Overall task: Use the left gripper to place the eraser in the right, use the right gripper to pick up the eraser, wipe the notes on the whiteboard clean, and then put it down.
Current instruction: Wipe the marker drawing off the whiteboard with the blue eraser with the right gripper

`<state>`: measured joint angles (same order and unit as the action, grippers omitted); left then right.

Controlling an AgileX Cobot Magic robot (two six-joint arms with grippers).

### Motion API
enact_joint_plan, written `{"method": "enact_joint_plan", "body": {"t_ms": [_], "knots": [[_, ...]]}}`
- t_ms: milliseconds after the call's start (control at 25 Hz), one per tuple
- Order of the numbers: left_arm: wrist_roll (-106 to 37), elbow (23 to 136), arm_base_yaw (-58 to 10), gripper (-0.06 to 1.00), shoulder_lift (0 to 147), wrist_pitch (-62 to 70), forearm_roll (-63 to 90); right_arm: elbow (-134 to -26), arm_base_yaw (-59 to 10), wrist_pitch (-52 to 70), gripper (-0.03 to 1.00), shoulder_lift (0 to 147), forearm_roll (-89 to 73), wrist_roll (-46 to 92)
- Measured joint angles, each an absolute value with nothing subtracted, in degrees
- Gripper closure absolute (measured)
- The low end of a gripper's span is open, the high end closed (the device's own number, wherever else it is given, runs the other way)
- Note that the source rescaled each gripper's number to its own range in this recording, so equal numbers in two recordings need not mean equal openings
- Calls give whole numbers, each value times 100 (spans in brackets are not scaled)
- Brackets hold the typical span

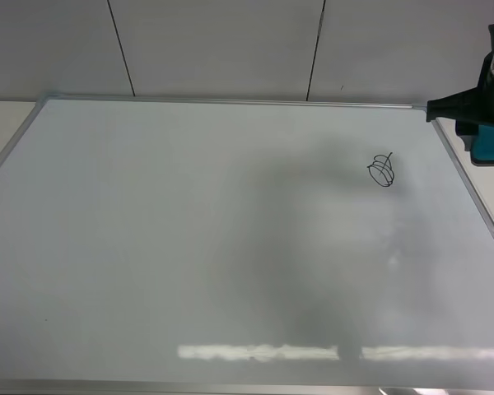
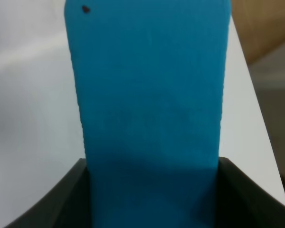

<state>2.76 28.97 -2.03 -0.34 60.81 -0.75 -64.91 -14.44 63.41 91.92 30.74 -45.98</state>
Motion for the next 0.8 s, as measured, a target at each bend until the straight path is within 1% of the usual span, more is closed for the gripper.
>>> {"method": "enact_joint_plan", "body": {"t_ms": [200,320,440,800], "knots": [[276,2897,-203,-6,-34,6081,-75,-6491,-1080,4969,95,9200,3035,-3492],[269,2897,-203,-6,-34,6081,-75,-6491,-1017,4436,95,9268,2905,-3352],[269,2897,-203,-6,-34,6081,-75,-6491,-1004,4252,95,9443,2857,-3410],[269,2897,-203,-6,-34,6081,-75,-6517,-994,4338,95,10297,2305,-3206]]}}
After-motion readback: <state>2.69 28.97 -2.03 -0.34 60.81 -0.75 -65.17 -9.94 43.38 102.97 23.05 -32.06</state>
